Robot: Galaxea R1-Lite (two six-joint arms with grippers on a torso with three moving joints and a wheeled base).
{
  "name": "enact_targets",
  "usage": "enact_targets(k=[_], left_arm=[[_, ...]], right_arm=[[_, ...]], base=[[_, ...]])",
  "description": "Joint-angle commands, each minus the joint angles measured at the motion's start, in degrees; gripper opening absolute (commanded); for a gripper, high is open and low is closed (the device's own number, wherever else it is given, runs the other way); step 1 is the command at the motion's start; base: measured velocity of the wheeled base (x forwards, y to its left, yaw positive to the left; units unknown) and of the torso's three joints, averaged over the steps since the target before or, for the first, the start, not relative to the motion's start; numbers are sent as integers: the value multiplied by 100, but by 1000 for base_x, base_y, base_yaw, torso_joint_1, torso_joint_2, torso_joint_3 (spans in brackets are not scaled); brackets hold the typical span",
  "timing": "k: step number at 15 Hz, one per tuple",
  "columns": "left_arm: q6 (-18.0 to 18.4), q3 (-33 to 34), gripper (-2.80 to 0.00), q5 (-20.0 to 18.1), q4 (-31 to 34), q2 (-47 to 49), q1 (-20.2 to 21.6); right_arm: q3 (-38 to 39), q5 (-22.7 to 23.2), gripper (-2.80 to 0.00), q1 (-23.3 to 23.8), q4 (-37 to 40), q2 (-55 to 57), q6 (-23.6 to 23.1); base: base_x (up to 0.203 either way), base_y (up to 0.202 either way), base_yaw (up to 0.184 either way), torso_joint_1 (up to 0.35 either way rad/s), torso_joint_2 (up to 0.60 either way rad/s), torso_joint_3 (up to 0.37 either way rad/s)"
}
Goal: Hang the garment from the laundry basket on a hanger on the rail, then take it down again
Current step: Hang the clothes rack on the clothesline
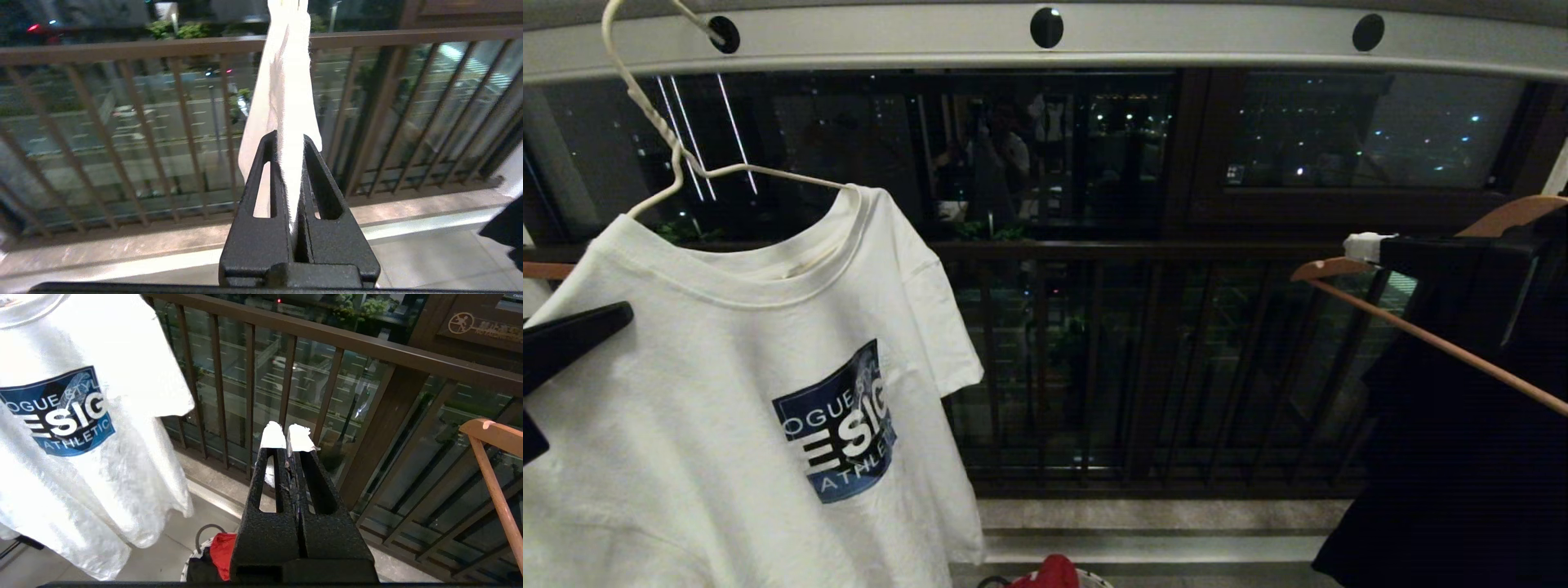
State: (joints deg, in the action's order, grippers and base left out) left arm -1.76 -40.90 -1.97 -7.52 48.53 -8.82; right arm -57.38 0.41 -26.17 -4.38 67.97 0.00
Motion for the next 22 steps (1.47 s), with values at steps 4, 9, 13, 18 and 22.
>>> enact_targets(k=[4, 9, 13, 18, 22], left_arm=[[0, 65, -280, -13, -12, 345, 74], [-9, 56, -280, -31, -21, 526, 74], [30, 21, 0, -36, -14, 467, 74], [19, -23, 0, -67, 84, 236, 65], [-105, -513, 0, -212, 777, -337, 65]], right_arm=[[3, 2, -280, 12, -10, 14, -1], [-1, 11, -280, 112, -11, 14, -9], [-1, 11, -280, 112, -11, 49, -9], [-1, 11, -280, 118, -11, 40, -9], [-10, 11, -280, 121, -11, 40, -9]], base=[[0, 0, 0, 0, 0, 0], [0, 0, 0, 0, 0, 0], [0, 0, 0, 0, 0, 0], [0, 0, 0, 0, 0, 0], [0, 0, 0, 0, 0, 0]])
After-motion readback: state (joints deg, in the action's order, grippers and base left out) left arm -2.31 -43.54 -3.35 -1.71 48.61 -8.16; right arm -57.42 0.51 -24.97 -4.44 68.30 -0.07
